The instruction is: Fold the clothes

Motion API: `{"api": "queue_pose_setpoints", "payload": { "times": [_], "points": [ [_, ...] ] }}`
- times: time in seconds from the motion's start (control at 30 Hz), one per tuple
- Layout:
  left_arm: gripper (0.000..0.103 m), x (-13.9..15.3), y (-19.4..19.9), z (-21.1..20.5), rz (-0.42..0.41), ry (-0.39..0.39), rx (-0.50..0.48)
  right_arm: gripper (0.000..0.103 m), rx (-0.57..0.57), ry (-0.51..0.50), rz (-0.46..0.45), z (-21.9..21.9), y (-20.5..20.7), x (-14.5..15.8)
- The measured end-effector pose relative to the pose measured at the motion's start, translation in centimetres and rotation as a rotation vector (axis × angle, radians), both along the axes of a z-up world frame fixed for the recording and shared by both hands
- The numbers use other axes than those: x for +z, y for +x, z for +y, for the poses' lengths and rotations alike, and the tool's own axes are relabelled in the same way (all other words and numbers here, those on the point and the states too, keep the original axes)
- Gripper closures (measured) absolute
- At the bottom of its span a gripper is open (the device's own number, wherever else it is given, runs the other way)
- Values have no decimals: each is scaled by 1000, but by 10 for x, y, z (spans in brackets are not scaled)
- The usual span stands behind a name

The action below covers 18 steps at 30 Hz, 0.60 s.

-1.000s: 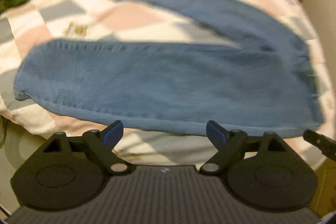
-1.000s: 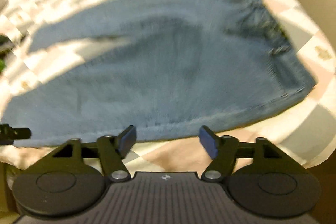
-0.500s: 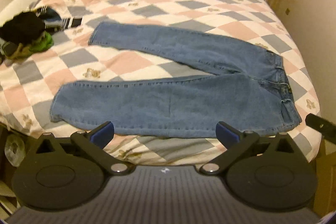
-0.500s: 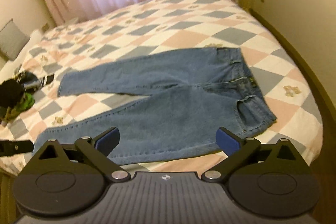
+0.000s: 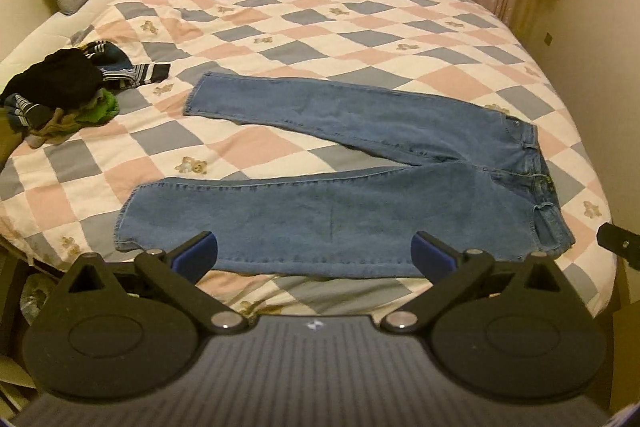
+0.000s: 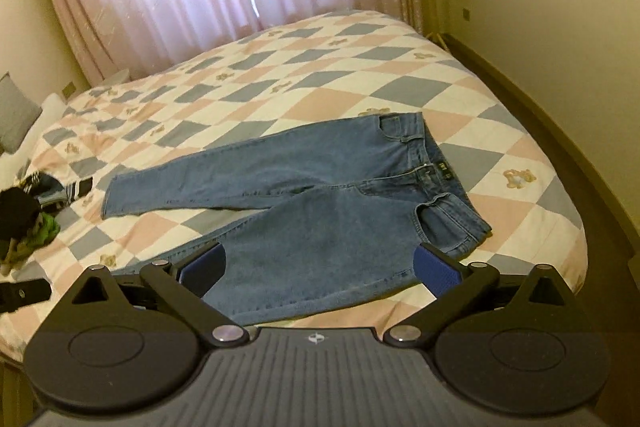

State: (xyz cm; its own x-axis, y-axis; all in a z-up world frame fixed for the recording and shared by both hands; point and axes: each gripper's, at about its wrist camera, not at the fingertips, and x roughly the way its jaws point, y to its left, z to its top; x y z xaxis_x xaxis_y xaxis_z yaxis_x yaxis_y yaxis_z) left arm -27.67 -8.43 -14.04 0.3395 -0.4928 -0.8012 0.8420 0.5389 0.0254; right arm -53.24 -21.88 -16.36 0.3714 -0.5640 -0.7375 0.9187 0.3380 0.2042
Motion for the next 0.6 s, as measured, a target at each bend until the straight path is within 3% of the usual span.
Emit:
{"api": "queue_pose_setpoints", "payload": {
  "times": [0.4,0.6],
  "points": [
    [1,3,1,19,-33,12,43,0,82,9,79,17,19,-11],
    [1,1,-2,19,-32,24,41,0,90,17,76,16,14,-13]
  ]
}}
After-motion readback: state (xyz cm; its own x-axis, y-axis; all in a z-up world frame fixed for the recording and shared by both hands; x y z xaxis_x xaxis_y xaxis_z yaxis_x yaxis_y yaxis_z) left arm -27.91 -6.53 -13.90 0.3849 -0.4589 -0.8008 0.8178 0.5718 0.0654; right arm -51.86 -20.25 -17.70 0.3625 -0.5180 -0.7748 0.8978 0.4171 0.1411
